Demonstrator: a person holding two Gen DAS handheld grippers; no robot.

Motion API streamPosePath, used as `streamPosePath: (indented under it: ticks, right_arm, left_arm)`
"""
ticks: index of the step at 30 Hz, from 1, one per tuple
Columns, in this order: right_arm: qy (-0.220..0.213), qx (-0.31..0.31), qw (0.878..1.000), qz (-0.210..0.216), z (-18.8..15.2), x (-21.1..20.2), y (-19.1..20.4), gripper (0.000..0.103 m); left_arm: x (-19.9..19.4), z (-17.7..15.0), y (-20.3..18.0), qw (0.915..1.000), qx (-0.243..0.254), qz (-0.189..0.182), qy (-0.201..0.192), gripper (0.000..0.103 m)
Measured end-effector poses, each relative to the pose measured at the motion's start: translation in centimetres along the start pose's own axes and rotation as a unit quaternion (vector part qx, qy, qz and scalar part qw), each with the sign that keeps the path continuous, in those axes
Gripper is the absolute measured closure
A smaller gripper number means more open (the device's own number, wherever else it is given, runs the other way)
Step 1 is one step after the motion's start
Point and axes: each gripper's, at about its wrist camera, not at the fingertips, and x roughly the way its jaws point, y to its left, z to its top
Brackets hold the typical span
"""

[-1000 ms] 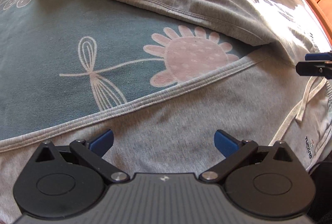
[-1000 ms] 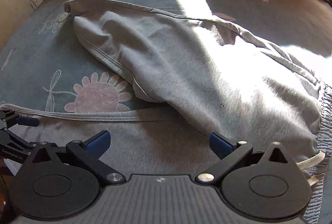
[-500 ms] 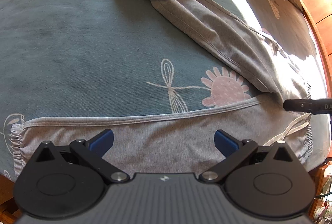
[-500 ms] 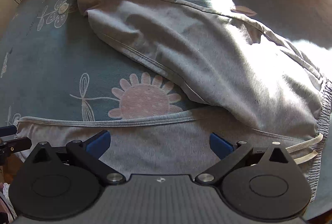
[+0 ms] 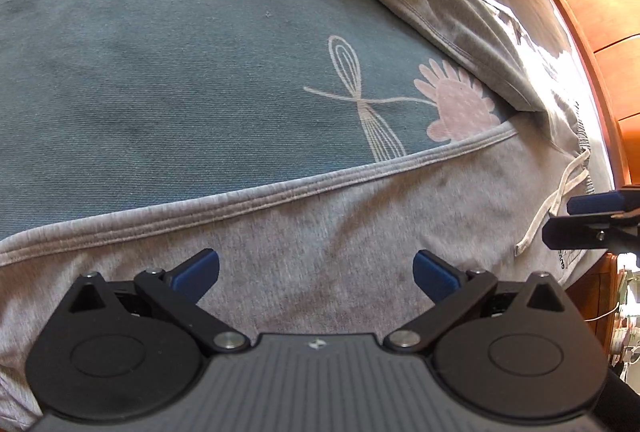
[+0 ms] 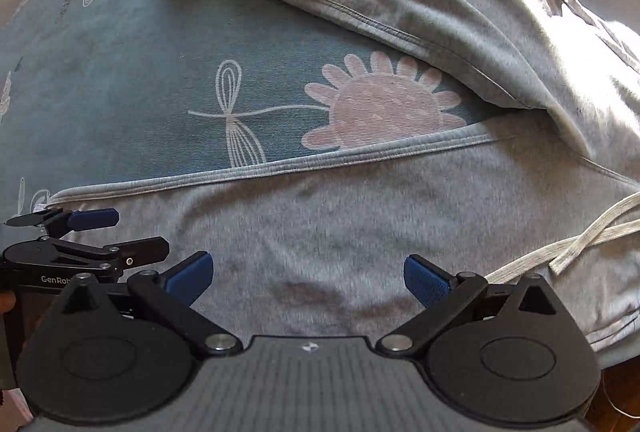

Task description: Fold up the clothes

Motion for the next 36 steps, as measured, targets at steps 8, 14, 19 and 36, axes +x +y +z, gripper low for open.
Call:
streamPosePath:
  ticks: [8,14,19,36]
  right_arm:
    - [0.007,-0.088,0.992,0.093,1.0,5.8,2.7,0.000]
    - [0.006,-0.142,0.983,0.117,2.0,6.4,2.5,0.000]
    - [-0.011,-0.178,0.975,0.130,3.5,5.7,1.0,0.000]
    - [-0.193,-0.248,0.948,0.046,14.2,1.8,0.4,0.028]
  left_arm:
    - [0.0,-1.1,3.5,0.9917,-0.111,0.030,-0.057,0.001]
    - [-3.0,0.7,2.3,0.9784,-0.165,0.070,-0.104,0.001]
    - [-3.5,4.1,0.5,0.9737,-0.164,0.083,-0.135,0.001]
    - [-1.0,11.5,1.8,0.9610,-0.144,0.103,-0.212,0.001]
